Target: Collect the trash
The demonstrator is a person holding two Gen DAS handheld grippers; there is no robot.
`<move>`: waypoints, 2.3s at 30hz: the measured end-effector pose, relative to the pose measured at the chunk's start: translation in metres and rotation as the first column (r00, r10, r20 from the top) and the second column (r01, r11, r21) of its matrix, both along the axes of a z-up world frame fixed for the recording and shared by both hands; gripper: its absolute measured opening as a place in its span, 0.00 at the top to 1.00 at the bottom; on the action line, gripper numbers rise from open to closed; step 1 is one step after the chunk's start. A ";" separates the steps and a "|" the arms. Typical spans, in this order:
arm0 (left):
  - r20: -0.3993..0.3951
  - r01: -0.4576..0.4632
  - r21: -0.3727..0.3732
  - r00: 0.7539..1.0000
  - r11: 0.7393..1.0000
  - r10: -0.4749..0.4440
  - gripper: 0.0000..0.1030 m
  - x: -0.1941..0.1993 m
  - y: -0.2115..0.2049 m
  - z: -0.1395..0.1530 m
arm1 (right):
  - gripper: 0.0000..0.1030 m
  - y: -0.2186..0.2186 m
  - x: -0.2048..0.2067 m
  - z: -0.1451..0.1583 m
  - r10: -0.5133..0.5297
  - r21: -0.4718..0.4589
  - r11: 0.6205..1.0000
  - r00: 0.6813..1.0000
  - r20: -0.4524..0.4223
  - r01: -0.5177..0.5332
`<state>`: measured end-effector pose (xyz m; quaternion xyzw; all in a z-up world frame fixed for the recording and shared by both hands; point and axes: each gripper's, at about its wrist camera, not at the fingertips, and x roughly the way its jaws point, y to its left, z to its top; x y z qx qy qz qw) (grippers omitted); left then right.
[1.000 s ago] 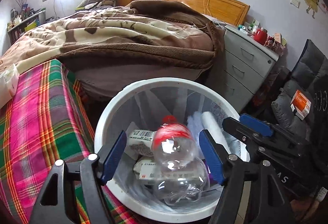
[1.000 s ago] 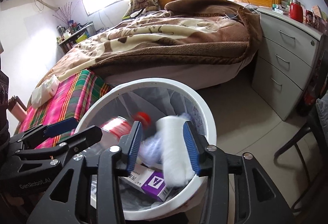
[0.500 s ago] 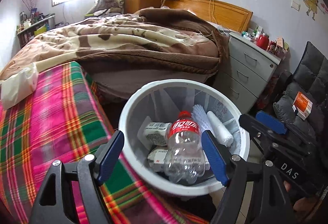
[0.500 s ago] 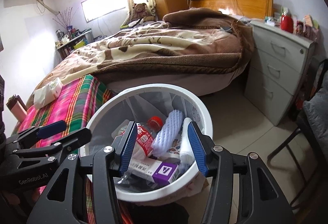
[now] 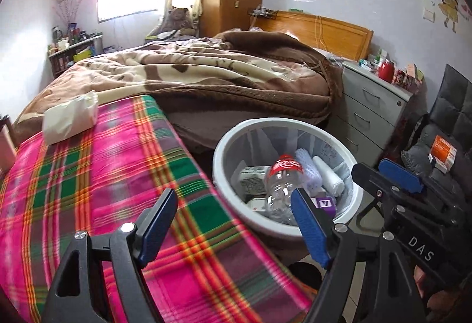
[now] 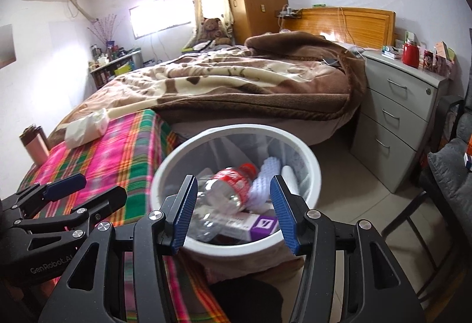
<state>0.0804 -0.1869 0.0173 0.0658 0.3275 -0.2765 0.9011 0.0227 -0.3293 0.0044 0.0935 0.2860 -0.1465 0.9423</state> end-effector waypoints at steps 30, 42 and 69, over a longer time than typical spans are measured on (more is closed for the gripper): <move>0.050 -0.137 -0.047 0.989 0.989 0.139 0.22 -0.036 0.068 0.001 | 0.48 0.061 -0.020 0.005 0.075 -0.079 0.994 0.996 0.042 -0.071; 0.055 -0.132 -0.042 0.989 0.990 0.134 0.22 -0.039 0.069 0.001 | 0.48 0.066 -0.021 0.005 0.077 -0.082 0.994 0.996 0.041 -0.074; 0.052 -0.132 -0.046 0.990 0.990 0.134 0.22 -0.042 0.070 0.002 | 0.48 0.068 -0.022 0.005 0.079 -0.081 0.994 0.996 0.040 -0.075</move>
